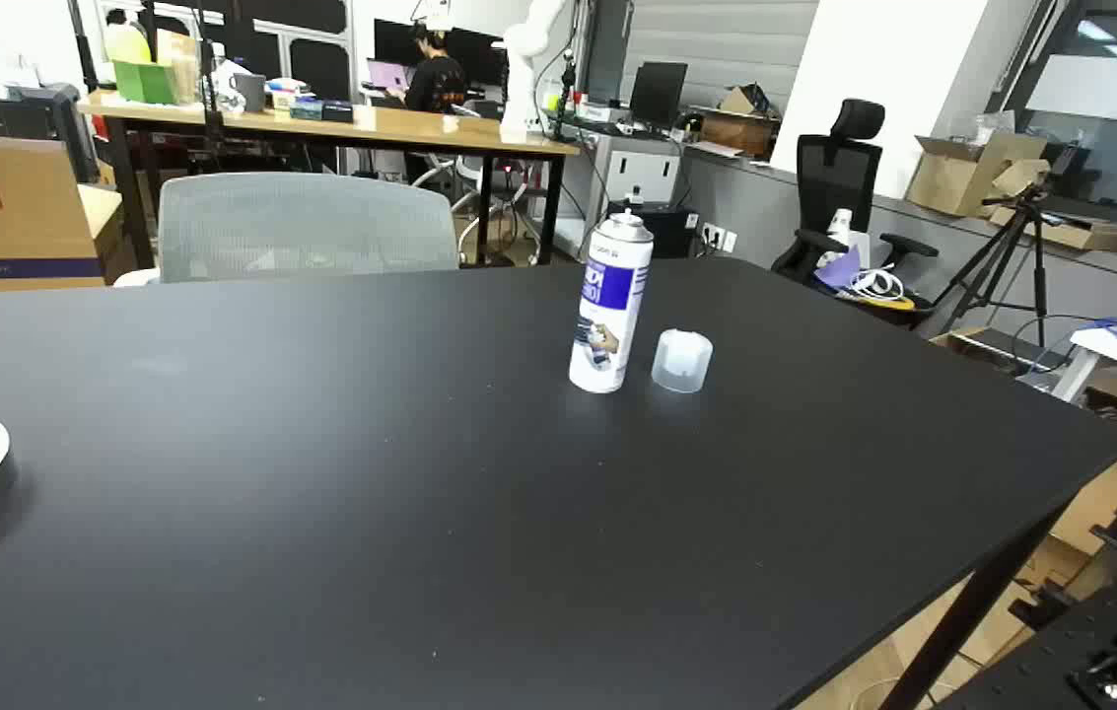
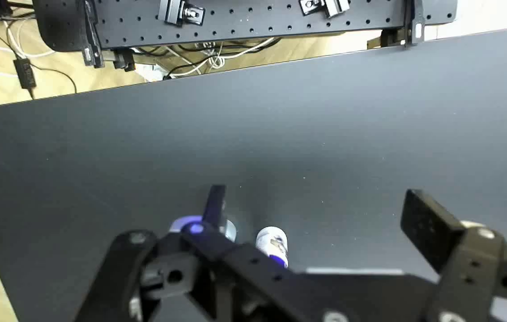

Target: Pick the lid on the table and place it on the bottle

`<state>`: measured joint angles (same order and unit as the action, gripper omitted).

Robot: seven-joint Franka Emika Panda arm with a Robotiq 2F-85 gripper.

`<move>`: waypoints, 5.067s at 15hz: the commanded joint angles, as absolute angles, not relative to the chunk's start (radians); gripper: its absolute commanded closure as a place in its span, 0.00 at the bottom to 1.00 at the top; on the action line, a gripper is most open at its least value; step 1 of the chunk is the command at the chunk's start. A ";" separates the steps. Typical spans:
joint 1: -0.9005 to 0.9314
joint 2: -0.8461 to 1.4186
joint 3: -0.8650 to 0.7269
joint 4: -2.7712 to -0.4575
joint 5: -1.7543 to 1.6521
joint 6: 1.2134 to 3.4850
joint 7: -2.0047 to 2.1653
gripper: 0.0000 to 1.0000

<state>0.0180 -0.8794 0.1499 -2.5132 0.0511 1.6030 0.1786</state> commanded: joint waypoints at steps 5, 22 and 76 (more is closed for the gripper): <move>0.024 -0.879 0.145 -2.511 0.047 1.606 0.182 0.00; 0.010 -0.670 0.042 -2.524 -0.063 1.920 -0.017 0.00; -0.167 0.434 -0.008 -2.180 -0.134 2.569 -0.690 0.00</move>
<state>-0.1441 0.4001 -0.0279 -2.2265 -0.1401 2.5835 -0.6733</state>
